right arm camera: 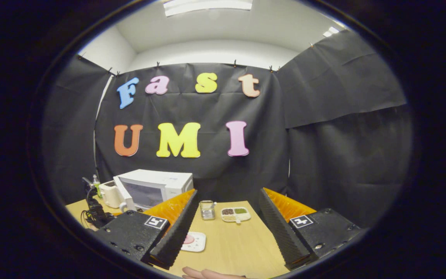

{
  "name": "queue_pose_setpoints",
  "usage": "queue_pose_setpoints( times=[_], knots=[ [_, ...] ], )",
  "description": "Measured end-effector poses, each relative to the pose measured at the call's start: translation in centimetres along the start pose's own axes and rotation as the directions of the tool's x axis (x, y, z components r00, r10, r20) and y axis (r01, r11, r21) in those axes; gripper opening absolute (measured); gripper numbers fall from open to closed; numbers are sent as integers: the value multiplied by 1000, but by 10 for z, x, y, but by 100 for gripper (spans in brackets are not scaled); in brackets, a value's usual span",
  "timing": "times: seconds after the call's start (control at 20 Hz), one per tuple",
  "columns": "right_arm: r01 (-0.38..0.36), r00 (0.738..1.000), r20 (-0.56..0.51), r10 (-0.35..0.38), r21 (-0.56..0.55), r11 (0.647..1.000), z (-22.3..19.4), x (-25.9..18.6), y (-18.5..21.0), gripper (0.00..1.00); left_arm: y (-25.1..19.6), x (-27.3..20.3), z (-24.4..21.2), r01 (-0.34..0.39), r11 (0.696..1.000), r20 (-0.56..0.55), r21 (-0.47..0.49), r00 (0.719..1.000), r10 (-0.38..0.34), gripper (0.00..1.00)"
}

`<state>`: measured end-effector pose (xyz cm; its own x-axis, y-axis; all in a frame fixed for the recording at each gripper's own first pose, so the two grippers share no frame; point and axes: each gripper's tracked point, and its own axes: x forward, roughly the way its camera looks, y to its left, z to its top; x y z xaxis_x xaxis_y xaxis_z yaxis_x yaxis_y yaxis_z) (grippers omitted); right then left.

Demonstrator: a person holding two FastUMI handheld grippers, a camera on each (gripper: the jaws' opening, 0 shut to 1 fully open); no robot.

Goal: Open the microwave oven with the left hand, put the food in, and close the microwave oven.

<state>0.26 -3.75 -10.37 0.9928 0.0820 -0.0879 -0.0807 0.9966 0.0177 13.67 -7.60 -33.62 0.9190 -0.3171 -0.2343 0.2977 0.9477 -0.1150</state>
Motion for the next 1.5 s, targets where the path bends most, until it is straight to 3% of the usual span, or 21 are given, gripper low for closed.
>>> queue_pose_setpoints(
  times=[0.15, 0.25, 0.35, 0.4, 0.5, 0.6, 0.65, 0.7, 0.75, 1.05, 1.15, 1.3, 1.4, 1.5],
  knots=[
    [-20, 1000, -4, 20, -16, 1000, -4, 1, 15, 100, 25, -28, -2, -22, 1000, 8, 4, 1000, 22, 6],
    [-33, 999, -15, 33, -23, 999, -8, 4, 24, 100, 45, -51, 0, -51, 998, 18, 24, 999, 50, 17],
    [-42, 999, -37, 40, -34, 999, -17, 8, 31, 100, 74, -77, -5, -100, 995, 13, -1, 995, 100, 17],
    [-44, 998, -46, 42, -40, 998, -21, 10, 32, 90, 86, -95, -4, -116, 993, 22, -19, 993, 116, 18],
    [-48, 997, -70, 45, -48, 998, -30, 15, 36, 90, 113, -124, 1, -186, 982, 41, -30, 981, 188, 41],
    [-43, 995, -97, 39, -43, 998, -39, 24, 36, 91, 129, -155, 13, -233, 972, 68, -35, 970, 235, 96],
    [-39, 993, -113, 34, -41, 998, -44, 29, 37, 91, 136, -166, 19, -263, 964, 78, -41, 961, 266, 100],
    [-39, 991, -129, 33, -40, 998, -48, 33, 37, 91, 137, -177, 26, -274, 961, 85, -39, 957, 276, 93],
    [-40, 988, -148, 34, -41, 998, -54, 39, 38, 100, 135, -189, 33, -288, 957, 90, -33, 953, 290, 94],
    [-105, 953, -293, 77, -81, 991, -85, 84, 41, 100, 115, -223, 100, -337, 941, 155, -37, 928, 338, 93],
    [-130, 925, -367, 95, -72, 989, -105, 105, 41, 100, 105, -229, 123, -341, 938, 175, -57, 922, 346, 94],
    [-160, 864, -490, 118, -45, 986, -145, 138, 42, 100, 96, -235, 158, -365, 929, 216, -54, 904, 368, 93],
    [-196, 789, -595, 154, -6, 980, -180, 157, 48, 100, 83, -235, 174, -362, 931, 226, -44, 904, 363, 93],
    [-244, 680, -700, 219, 66, 967, -217, 169, 60, 100, 76, -233, 190, -368, 929, 244, -33, 899, 365, 93]
  ],
)
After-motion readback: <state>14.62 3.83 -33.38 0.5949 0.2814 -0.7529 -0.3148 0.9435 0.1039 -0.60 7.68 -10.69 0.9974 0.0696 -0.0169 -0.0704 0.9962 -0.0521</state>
